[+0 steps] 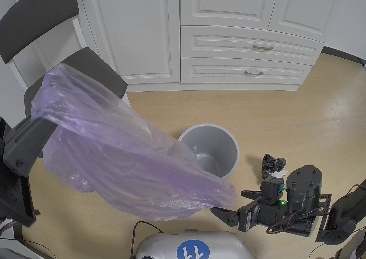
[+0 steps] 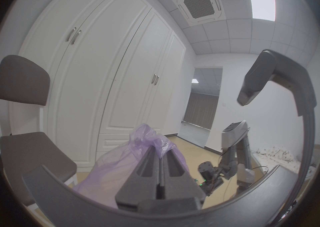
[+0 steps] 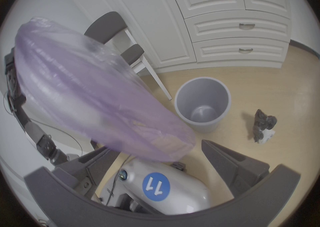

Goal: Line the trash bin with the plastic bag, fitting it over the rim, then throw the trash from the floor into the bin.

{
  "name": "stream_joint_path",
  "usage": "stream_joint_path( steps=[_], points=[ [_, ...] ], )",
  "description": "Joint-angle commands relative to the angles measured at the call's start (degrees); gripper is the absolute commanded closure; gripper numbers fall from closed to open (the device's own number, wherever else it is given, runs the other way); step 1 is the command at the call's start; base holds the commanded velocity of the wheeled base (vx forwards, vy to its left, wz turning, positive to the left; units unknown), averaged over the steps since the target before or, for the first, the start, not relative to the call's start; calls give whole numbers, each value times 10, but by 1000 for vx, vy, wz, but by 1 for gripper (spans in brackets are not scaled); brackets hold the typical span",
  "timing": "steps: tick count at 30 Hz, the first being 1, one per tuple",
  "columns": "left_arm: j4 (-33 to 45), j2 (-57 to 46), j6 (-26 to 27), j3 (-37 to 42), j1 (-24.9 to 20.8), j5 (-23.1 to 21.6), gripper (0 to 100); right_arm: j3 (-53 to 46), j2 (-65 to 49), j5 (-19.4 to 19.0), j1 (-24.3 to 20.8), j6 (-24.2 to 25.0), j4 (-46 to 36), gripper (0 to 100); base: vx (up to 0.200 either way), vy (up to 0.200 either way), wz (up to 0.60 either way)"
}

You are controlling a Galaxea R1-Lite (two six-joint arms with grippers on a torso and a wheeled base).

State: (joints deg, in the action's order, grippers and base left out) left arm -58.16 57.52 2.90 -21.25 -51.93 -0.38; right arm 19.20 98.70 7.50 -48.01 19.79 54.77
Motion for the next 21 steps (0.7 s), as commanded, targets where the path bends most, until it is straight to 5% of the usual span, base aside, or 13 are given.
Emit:
stream_joint_path(
  steps=[1, 5, 10, 15, 21],
  points=[
    [0, -22, -7, 9, -23, -10, 100, 6, 55, -1, 3, 19, 43, 0, 0, 0, 0],
    [0, -20, -8, 10, -22, -16, 100, -12, 23, -2, 5, 6, 52, 0, 0, 0, 0],
    [1, -13, -18, 10, -20, -16, 100, -35, -78, -18, 18, -72, -32, 0, 0, 0, 0],
    [1, -18, -19, 9, -19, -16, 100, 4, -159, -72, 86, -115, -191, 0, 0, 0, 0],
    [0, -19, -23, 7, -19, -16, 100, 23, -141, -75, 133, -115, -200, 0, 0, 0, 0]
  ],
)
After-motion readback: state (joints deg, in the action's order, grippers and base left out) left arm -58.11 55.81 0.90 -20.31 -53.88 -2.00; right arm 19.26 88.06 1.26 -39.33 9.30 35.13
